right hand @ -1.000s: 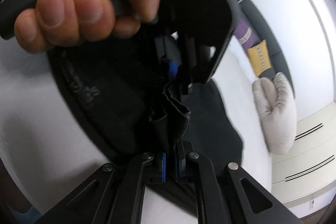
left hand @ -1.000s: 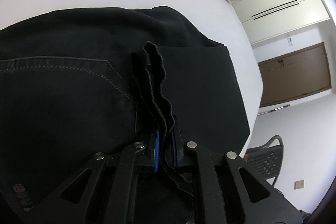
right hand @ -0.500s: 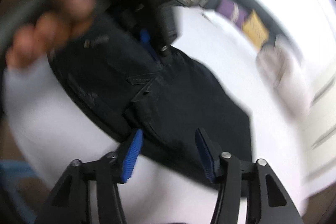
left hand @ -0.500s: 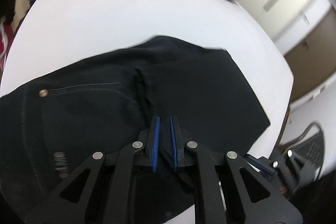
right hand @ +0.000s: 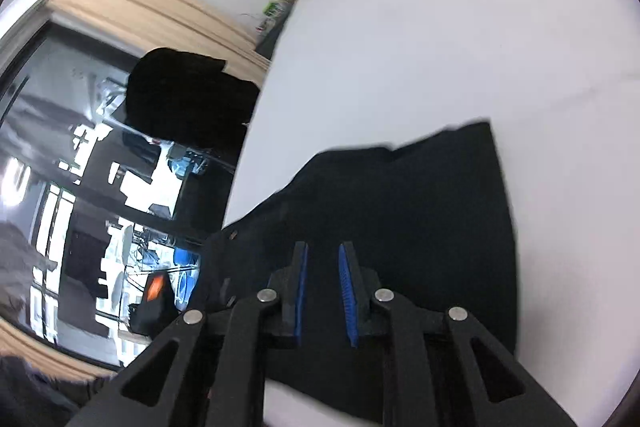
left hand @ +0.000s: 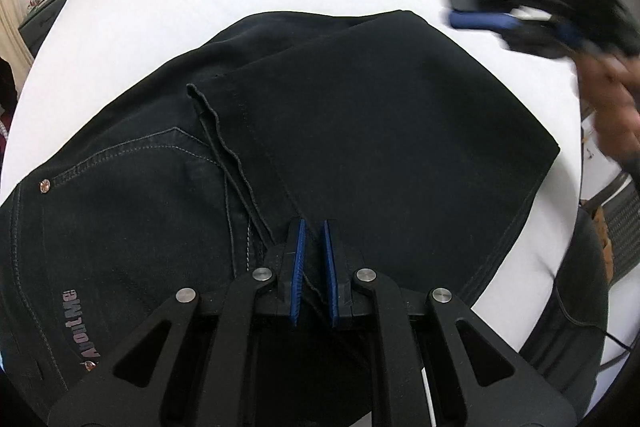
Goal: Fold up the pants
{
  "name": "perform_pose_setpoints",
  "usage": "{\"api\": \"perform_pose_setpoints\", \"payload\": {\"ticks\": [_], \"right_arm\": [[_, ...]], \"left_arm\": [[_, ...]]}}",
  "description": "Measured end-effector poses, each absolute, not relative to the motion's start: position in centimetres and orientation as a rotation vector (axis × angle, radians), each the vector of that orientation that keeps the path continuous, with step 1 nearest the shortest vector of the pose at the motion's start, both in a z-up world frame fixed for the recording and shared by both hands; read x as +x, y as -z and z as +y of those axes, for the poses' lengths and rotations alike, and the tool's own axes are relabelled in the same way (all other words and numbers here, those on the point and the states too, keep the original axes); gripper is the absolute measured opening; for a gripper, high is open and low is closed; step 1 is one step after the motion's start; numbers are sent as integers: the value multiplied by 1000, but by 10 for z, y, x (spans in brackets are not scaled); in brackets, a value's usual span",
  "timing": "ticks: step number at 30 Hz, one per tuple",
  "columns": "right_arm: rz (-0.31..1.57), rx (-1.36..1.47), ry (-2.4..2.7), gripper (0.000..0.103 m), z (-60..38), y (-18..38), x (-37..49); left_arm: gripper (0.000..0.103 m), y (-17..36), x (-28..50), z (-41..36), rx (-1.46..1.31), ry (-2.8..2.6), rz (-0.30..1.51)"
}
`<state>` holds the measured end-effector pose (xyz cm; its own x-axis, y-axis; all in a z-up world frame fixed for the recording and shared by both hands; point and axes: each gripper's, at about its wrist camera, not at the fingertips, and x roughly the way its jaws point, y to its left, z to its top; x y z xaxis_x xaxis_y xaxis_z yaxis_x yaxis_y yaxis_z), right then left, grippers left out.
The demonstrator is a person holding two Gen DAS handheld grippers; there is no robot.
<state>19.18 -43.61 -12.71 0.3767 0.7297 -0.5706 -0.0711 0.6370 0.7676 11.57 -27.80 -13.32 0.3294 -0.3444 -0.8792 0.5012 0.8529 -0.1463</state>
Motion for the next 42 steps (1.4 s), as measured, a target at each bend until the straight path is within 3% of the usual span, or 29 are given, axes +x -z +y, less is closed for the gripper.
{"api": "perform_pose_setpoints", "payload": {"ticks": [6,7,8,11,24,29,34,42], "right_arm": [[1175,860,-572,19,-455,179,237],[1205,860,-573,18,-453,190,236],[1218,859,-584,10,-452,194,236],[1220,873,-611,9,-455,203,213],[1246,791,-581,9,-481,179,94],[1087,829,-570,13,-485,143,65],[987,922,-653,13,-449,131,109],[1190,978,-718,13,-338,187,210]], "left_arm": [[9,135,125,-252,135,572,1130],[9,135,125,-254,137,570,1131],[9,136,125,-255,137,569,1131],[9,136,126,-256,136,568,1132],[9,140,126,-236,118,566,1125],[9,139,126,-232,106,569,1121],[9,139,125,-226,83,570,1117],[9,139,125,-215,48,585,1120]]}}
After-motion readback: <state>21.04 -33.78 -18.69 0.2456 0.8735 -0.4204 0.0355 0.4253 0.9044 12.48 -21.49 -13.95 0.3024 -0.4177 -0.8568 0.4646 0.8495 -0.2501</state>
